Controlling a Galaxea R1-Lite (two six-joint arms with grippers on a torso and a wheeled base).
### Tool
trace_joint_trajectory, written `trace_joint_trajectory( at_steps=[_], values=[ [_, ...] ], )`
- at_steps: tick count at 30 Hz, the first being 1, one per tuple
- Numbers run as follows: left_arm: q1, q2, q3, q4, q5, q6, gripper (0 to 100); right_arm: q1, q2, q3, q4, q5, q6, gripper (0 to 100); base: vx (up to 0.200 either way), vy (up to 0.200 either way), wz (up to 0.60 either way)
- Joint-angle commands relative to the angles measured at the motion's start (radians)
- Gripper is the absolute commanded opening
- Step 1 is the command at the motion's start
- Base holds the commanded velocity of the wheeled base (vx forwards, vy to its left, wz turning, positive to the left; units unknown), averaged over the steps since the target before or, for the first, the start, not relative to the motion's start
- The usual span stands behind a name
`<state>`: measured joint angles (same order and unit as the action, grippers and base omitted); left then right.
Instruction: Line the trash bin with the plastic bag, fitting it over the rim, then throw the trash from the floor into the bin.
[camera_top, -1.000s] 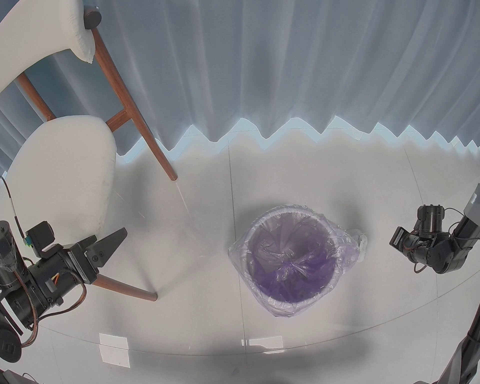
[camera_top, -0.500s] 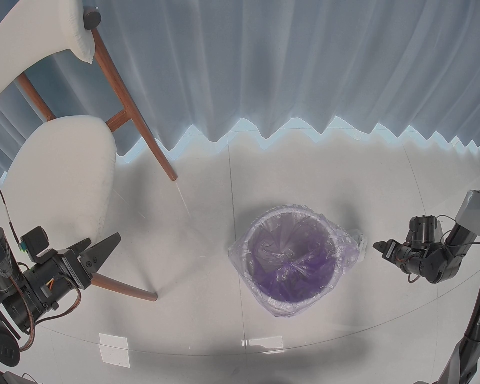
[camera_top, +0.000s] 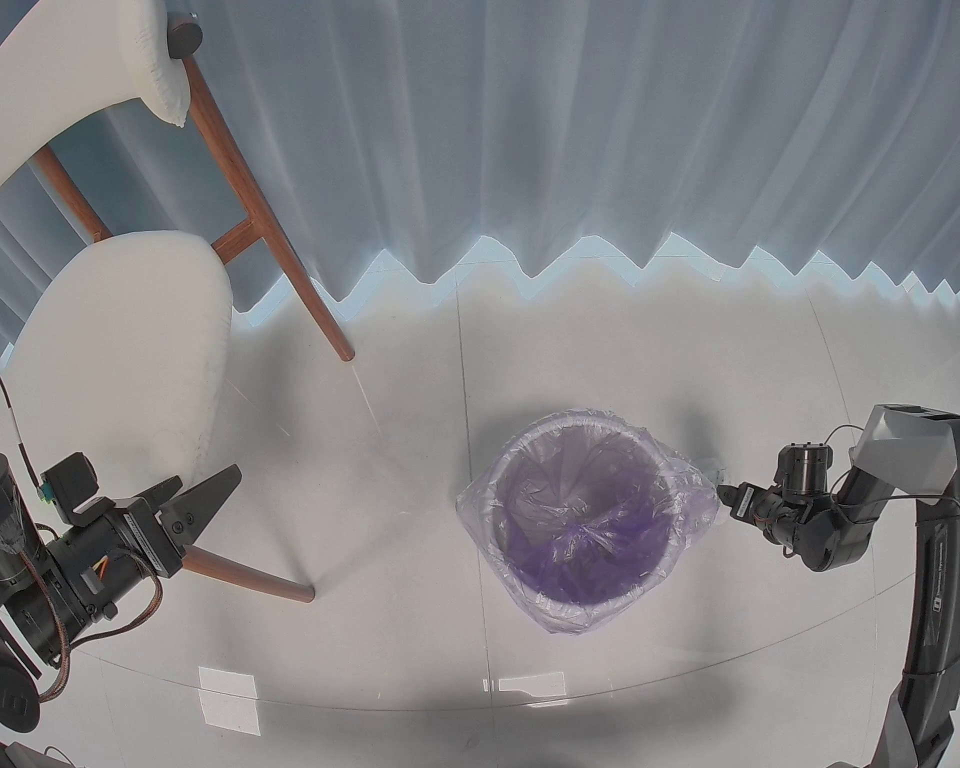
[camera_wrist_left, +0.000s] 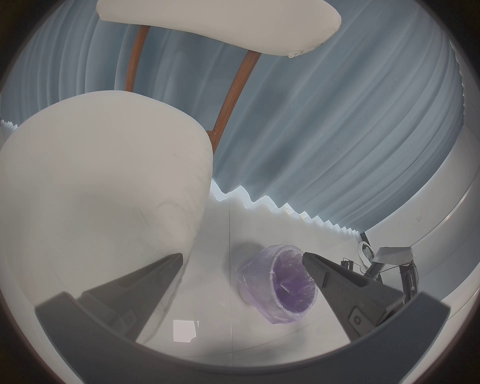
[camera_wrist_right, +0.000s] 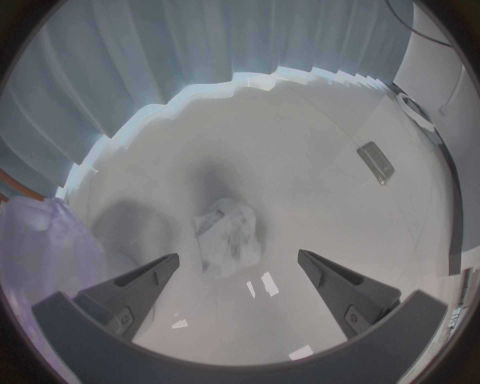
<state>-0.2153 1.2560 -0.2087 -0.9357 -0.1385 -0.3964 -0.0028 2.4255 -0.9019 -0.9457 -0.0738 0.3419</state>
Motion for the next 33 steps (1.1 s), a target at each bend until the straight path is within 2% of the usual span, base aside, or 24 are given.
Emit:
trace_joint_trajectory(
  at_steps=[1,8,21,22,28,33],
  values=[
    [0.005,0.005,0.005,0.002,0.000,-0.001,100,0.003,0.168,-0.172,0.021,-0.014,-0.047,100,0.000,0.000,0.00],
    [0.008,0.008,0.003,0.000,0.000,0.002,100,0.018,0.202,-0.376,0.217,-0.014,-0.047,100,0.000,0.000,0.00],
    [0.036,0.000,0.020,0.000,0.000,0.002,100,0.026,0.308,-0.557,0.298,-0.026,-0.060,100,0.000,0.000,0.00],
    [0.037,0.000,0.020,0.000,0.000,0.002,100,0.024,0.310,-0.557,0.295,-0.029,-0.060,0,0.000,0.000,0.00],
    [0.040,-0.001,0.019,0.000,0.000,0.004,100,0.023,0.257,-0.525,0.292,-0.030,-0.057,0,0.000,0.000,0.00],
    [0.014,-0.026,0.020,0.000,-0.003,0.007,100,0.012,0.109,-0.370,0.286,-0.030,-0.046,0,0.000,0.000,0.00]
  ],
)
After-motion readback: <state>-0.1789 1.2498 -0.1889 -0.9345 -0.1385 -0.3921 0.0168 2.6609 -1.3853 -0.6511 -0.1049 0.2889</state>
